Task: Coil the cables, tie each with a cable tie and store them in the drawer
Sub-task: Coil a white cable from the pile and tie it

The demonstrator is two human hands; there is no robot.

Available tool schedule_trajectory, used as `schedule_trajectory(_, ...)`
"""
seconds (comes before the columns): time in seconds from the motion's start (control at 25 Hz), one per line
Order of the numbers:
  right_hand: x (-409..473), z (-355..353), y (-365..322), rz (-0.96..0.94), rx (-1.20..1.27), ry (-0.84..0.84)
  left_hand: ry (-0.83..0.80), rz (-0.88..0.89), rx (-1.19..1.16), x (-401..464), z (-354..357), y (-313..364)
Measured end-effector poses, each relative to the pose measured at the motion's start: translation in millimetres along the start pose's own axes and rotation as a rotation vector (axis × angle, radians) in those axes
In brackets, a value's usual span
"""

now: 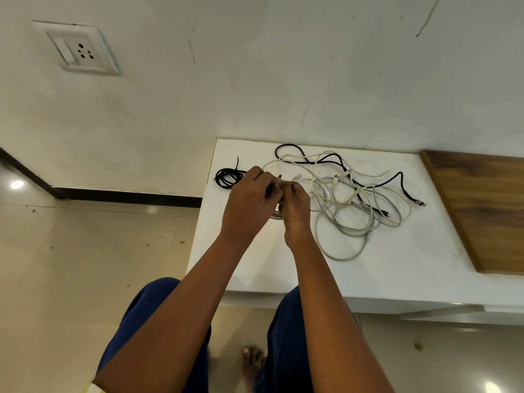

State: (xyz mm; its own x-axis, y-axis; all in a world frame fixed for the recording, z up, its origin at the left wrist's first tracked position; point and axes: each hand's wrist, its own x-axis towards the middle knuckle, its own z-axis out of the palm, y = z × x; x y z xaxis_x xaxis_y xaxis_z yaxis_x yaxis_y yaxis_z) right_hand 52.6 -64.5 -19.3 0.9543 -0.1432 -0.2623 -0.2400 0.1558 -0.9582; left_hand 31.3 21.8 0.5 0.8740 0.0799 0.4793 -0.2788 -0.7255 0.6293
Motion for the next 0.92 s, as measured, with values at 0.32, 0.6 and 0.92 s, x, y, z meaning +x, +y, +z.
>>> schedule_trajectory(0.32, 0.1, -0.1, 0.6, 0.01, -0.008, -0.002, 0.005, -0.022, 0.006, -0.3, -0.5, 1.5)
schedule_trajectory(0.6, 0.0, -0.6, 0.2, -0.02, -0.035, -0.008, 0.017, -0.038, 0.001, -0.3, 0.5, 1.0)
schedule_trajectory(0.92, 0.1, 0.0, 0.5, 0.007, -0.01, -0.003, 0.027, -0.03, -0.002, -0.8, -0.4, 2.6)
